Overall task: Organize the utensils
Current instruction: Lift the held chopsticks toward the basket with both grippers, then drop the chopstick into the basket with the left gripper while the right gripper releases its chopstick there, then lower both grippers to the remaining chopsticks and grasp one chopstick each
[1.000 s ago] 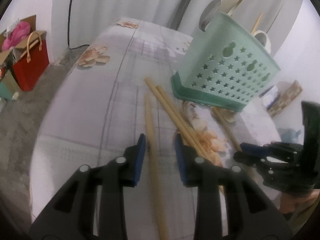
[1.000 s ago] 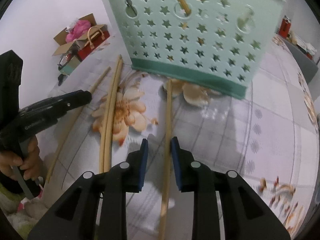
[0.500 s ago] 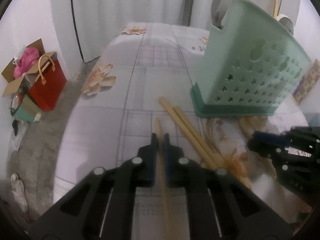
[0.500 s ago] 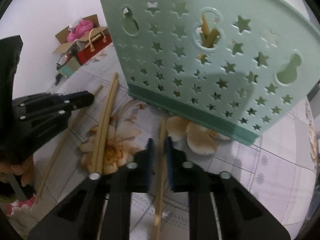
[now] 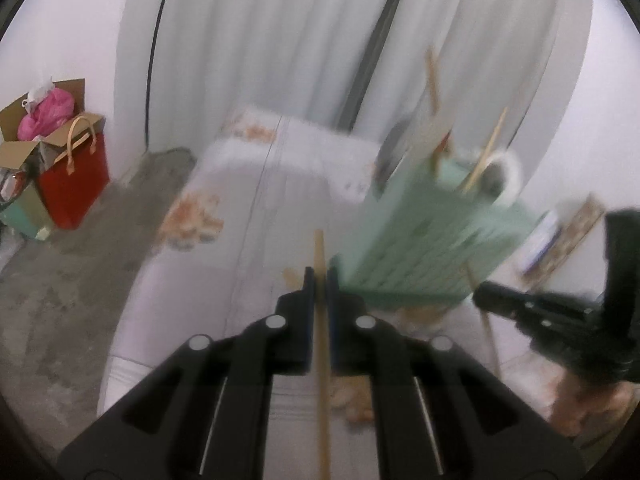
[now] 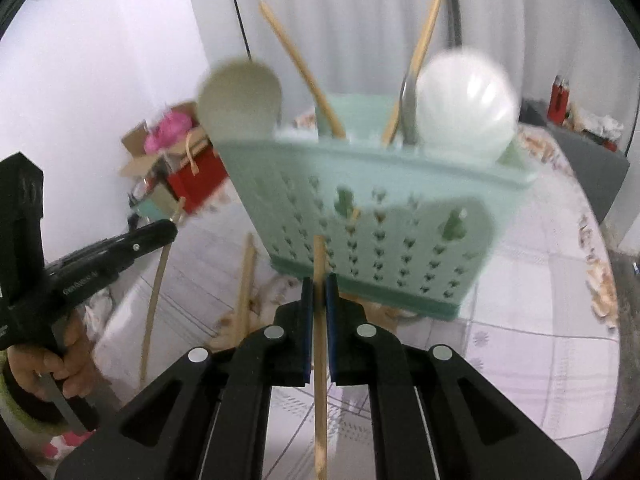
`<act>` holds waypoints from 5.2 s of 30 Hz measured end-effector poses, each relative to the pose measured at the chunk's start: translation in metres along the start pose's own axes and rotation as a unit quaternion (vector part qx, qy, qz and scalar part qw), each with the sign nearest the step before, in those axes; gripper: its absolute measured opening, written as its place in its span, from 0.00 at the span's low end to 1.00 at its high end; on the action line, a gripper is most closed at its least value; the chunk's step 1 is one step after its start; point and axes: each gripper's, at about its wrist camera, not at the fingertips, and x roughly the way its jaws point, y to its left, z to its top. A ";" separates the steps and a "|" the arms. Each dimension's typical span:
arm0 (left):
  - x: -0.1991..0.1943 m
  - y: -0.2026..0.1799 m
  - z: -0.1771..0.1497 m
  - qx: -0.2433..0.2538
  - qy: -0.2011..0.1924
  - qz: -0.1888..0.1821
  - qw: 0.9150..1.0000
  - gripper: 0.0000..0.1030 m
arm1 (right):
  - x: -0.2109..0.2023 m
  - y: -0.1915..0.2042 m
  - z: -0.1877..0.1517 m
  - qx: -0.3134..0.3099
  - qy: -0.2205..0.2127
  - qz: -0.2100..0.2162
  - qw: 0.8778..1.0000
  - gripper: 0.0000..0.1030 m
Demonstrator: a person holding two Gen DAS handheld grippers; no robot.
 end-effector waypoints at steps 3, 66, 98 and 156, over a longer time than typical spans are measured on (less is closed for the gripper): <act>-0.027 -0.004 0.013 -0.011 -0.038 -0.023 0.999 0.04 | -0.028 0.000 0.005 0.005 -0.036 0.003 0.999 0.06; -0.017 -0.036 -0.016 0.034 -0.024 0.068 0.997 0.89 | -0.107 -0.042 0.076 0.084 -0.215 0.060 0.971 0.06; -0.029 0.010 -0.019 -0.016 -0.025 0.109 0.994 0.90 | -0.041 -0.022 0.169 0.057 -0.366 -0.077 0.926 0.06; 0.049 -0.035 -0.077 0.088 0.105 0.106 0.985 0.09 | -0.034 -0.032 -0.100 0.140 -0.022 0.047 0.989 0.34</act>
